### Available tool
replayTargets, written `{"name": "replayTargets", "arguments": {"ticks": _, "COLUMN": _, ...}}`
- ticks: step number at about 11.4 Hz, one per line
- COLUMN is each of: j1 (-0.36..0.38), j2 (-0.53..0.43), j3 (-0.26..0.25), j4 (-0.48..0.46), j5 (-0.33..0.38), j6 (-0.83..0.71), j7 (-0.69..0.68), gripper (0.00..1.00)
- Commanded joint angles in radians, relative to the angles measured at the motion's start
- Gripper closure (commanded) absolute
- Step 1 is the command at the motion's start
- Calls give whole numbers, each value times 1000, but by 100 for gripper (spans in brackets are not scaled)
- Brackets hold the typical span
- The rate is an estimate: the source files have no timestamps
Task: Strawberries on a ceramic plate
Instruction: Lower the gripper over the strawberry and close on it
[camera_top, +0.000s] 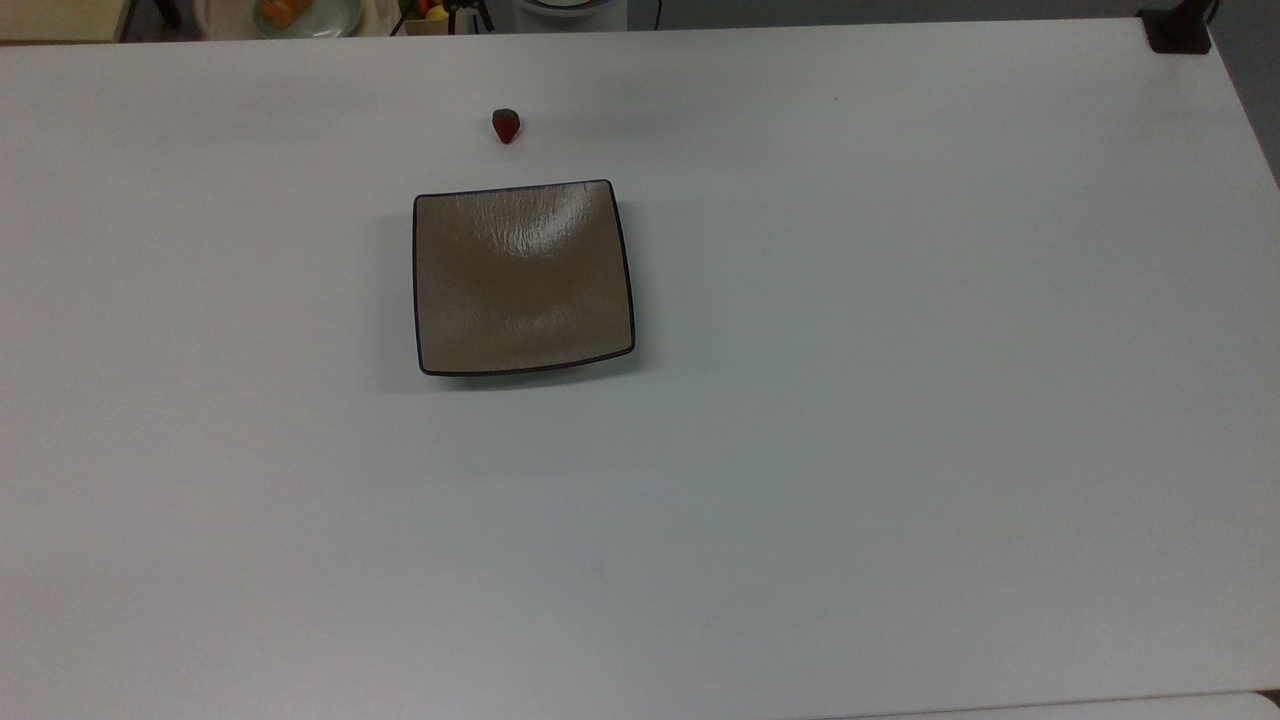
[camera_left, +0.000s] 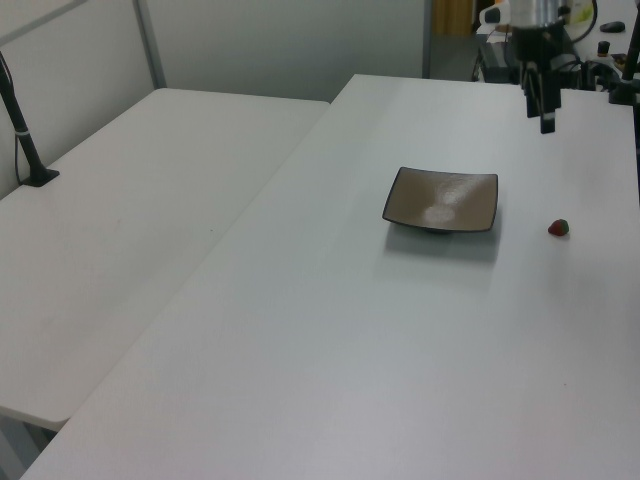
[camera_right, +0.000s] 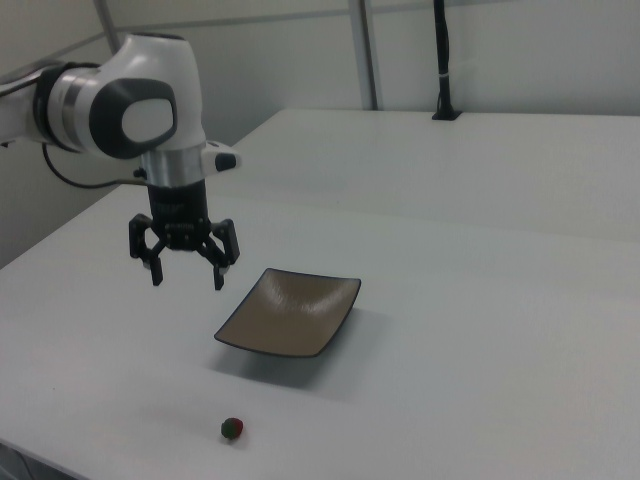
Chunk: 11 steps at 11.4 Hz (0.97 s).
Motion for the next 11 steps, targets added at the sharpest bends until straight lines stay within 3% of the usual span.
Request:
{"name": "replayTargets", "arguments": {"ticks": 1, "j1": -14, "j2": -61, "j3": -6, "j4": -136, "j5": -42, "j6": 76, "j7": -85, "gripper": 0}}
{"name": "replayTargets", "arguments": {"ticks": 5, "j1": -36, "j2": -37, "j3": -6, "j4": -276, "j5": -94, "j6": 217, "j7": -105, "gripper": 0}}
{"name": "replayTargets", "arguments": {"ticks": 11, "j1": -44, "j2": 78, "j3": -6, "j4": -374, "j5": -162, "j6": 404, "j7": -105, "gripper": 10}}
